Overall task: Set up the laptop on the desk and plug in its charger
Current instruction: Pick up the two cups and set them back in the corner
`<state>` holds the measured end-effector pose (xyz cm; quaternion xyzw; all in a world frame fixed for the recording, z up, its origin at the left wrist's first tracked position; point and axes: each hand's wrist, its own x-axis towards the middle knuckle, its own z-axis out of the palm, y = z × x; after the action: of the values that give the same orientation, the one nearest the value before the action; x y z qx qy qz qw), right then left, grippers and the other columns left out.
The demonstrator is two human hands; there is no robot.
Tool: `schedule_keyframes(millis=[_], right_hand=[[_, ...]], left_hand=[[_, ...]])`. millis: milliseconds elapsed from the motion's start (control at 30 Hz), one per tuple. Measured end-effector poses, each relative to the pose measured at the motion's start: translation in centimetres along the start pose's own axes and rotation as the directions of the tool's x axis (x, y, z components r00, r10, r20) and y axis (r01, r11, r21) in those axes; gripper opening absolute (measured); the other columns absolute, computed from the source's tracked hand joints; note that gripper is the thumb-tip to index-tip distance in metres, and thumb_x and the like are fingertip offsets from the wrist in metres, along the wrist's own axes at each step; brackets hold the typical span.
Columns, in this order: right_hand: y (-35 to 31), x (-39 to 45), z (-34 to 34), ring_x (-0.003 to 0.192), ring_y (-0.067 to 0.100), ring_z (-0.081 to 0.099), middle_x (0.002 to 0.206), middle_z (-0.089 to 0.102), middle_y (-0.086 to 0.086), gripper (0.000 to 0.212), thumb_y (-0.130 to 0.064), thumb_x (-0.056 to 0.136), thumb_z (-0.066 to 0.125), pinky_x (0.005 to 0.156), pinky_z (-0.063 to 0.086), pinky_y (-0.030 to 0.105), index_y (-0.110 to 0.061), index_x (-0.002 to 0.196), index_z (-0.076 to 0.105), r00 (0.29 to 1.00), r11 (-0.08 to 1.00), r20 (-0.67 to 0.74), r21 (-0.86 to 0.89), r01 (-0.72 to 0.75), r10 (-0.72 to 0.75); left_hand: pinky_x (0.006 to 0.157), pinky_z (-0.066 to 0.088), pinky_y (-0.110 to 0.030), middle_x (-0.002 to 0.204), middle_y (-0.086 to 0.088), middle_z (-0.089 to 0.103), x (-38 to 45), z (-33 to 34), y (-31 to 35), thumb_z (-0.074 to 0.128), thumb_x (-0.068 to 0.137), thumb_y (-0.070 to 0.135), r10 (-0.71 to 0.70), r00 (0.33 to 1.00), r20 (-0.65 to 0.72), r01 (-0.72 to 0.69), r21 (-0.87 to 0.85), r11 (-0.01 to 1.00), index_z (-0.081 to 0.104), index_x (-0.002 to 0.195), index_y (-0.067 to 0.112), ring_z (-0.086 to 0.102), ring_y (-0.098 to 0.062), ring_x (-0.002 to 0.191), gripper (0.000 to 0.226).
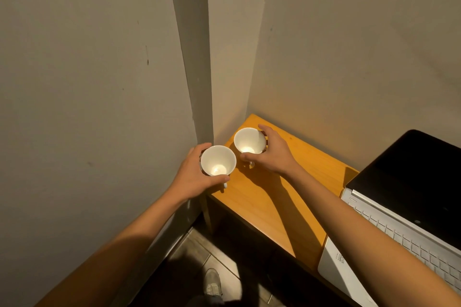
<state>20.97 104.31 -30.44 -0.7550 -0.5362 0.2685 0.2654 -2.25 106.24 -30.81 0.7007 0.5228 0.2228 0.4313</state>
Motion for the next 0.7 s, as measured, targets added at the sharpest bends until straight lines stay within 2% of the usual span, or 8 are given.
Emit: schedule_keyframes(millis=[267, 400, 533, 700], right_hand=[[-0.3, 0.0, 0.6, 0.134, 0.025, 0.049, 0.151, 0.048, 0.005, 0.095, -0.036, 0.075, 0.089, 0.103, 0.048, 0.037, -0.017, 0.153, 0.038, 0.998, 0.995, 0.025, 0.085, 0.053, -0.055], [-0.7, 0.1, 0.9, 0.135, 0.025, 0.048, 0.152, 0.047, 0.005, 0.095, -0.035, 0.076, 0.088, 0.104, 0.048, 0.038, -0.018, 0.154, 0.037, 0.998, 0.994, 0.024, 0.095, 0.054, -0.057], [-0.8, 0.3, 0.9, 0.135, 0.025, 0.048, 0.152, 0.047, 0.005, 0.095, -0.035, 0.076, 0.088, 0.104, 0.048, 0.038, -0.018, 0.154, 0.037, 0.998, 0.994, 0.029, 0.097, 0.047, -0.05], [-0.9, 0.3, 0.7, 0.137, 0.026, 0.048, 0.154, 0.046, 0.005, 0.095, -0.033, 0.077, 0.088, 0.106, 0.048, 0.04, -0.018, 0.155, 0.035, 0.997, 0.994, 0.054, 0.099, 0.043, -0.049]], left_hand=[[0.074, 0.042, -0.013, 0.127, 0.01, 0.044, -0.1, 0.5, 0.2, 0.092, 0.063, 0.035, -0.024, 0.999, -0.034, 0.024, 0.013, 1.0, 0.042, 0.139, 0.028, 0.046, -0.011, 0.111, 0.091], [0.075, 0.043, -0.015, 0.129, 0.007, 0.047, -0.3, 0.6, 0.4, 0.092, 0.062, 0.036, -0.036, 0.996, -0.078, 0.038, 0.028, 0.999, 0.043, 0.138, 0.027, 0.047, -0.012, 0.11, 0.091], [0.081, 0.048, -0.024, 0.129, 0.004, 0.048, -0.5, 0.8, 0.6, 0.093, 0.061, 0.038, -0.046, 0.992, -0.118, 0.052, 0.052, 0.997, 0.043, 0.136, 0.027, 0.048, -0.014, 0.11, 0.09], [0.079, 0.05, -0.025, 0.125, 0.007, 0.046, -0.8, 1.1, 0.5, 0.093, 0.058, 0.044, -0.057, 0.986, -0.156, 0.067, 0.064, 0.996, 0.042, 0.133, 0.029, 0.05, -0.014, 0.11, 0.092]])
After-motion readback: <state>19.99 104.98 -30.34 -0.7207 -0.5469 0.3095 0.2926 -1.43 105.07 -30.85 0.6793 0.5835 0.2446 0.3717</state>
